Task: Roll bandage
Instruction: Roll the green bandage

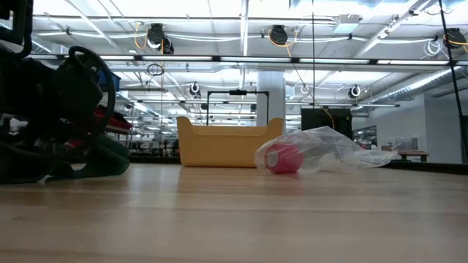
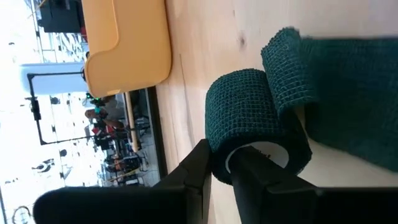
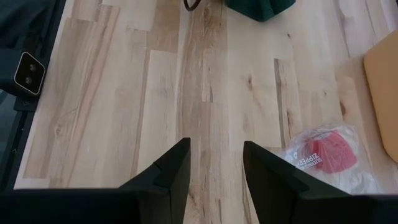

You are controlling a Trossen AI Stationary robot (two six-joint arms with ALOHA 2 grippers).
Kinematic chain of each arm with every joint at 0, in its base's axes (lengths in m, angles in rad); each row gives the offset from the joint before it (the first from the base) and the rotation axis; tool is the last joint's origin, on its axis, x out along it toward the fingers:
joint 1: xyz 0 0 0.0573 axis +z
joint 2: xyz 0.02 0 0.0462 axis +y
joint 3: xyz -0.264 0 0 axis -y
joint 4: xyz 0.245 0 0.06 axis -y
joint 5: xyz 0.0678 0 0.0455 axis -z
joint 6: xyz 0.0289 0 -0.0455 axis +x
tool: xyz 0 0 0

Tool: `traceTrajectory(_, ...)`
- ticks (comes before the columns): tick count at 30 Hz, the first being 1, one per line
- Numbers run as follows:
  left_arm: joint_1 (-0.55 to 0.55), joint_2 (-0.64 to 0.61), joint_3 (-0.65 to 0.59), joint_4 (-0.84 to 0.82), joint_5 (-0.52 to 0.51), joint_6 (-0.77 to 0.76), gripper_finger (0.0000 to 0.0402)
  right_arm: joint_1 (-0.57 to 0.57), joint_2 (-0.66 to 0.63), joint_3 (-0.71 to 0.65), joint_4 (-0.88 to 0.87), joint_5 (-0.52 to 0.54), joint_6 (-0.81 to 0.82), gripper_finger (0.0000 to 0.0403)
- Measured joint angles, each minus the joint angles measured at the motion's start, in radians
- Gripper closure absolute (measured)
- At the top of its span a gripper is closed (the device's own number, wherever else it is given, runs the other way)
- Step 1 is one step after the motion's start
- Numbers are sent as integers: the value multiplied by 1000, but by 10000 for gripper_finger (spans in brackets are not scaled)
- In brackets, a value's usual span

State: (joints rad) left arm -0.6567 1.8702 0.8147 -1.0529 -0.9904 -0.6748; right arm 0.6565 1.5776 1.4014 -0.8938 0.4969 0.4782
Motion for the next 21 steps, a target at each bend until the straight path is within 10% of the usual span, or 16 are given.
traceTrajectory(21, -82, 0, 448, -364, -63, 3, 348, 0, 0, 0, 69, 93, -137, 271)
